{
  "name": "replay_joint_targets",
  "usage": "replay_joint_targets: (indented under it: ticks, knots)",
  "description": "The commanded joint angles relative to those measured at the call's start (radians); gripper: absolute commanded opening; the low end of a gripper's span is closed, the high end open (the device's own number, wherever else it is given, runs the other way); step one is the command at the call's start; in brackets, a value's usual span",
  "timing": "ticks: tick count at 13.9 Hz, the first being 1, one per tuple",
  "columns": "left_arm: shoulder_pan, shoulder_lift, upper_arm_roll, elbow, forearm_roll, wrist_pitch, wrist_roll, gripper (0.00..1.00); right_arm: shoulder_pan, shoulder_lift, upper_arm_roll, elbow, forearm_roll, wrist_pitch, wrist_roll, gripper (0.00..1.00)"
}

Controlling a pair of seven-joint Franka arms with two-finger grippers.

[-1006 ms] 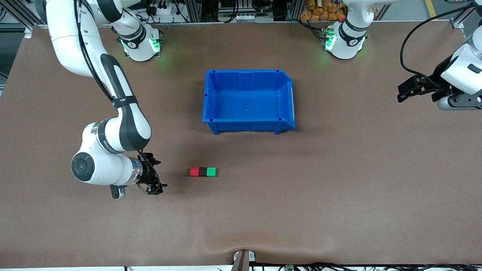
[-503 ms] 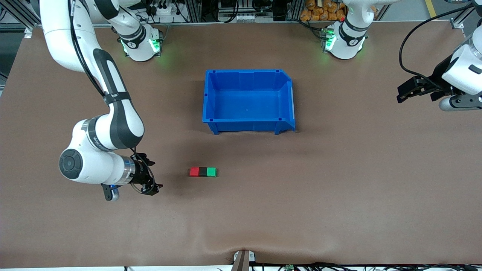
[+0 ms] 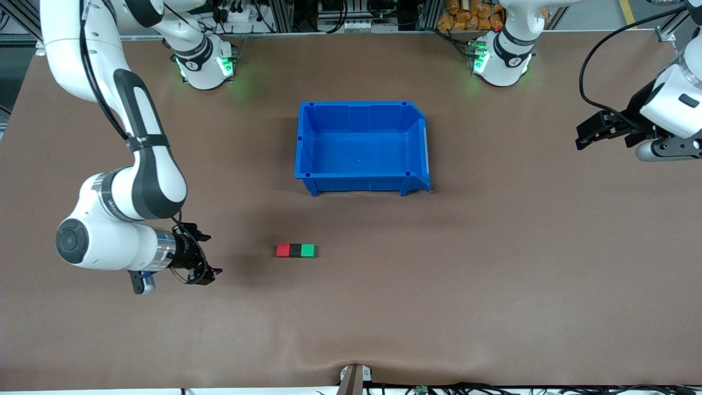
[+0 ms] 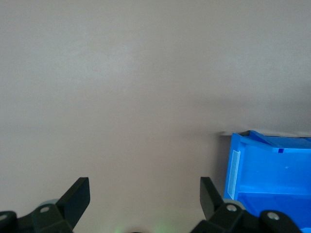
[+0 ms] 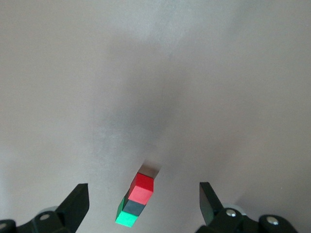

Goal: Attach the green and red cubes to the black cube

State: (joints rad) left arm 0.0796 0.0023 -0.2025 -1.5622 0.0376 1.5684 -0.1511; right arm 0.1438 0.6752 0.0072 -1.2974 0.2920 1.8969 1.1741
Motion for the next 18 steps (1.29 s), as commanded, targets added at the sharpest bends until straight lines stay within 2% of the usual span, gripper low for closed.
replay_joint_targets:
  ticks: [1,7,12,18]
  knots:
    - [0.005,-0.021,-0.005,-0.015,-0.005,-0.004,0.002,1.00,-0.039,-0.046,0.039,-0.013,-0.022,-0.022,-0.091,1.00]
    - [0.003,-0.021,-0.005,-0.015,-0.002,-0.004,0.002,1.00,-0.078,-0.080,0.049,-0.013,-0.085,-0.110,-0.218,1.00]
    - [0.003,-0.019,-0.005,-0.015,-0.002,-0.004,0.002,1.00,-0.107,-0.097,0.068,-0.013,-0.109,-0.140,-0.252,1.00]
    - [0.002,-0.019,-0.006,-0.015,-0.002,-0.004,-0.004,1.00,-0.135,-0.149,0.085,-0.013,-0.175,-0.188,-0.404,1.00]
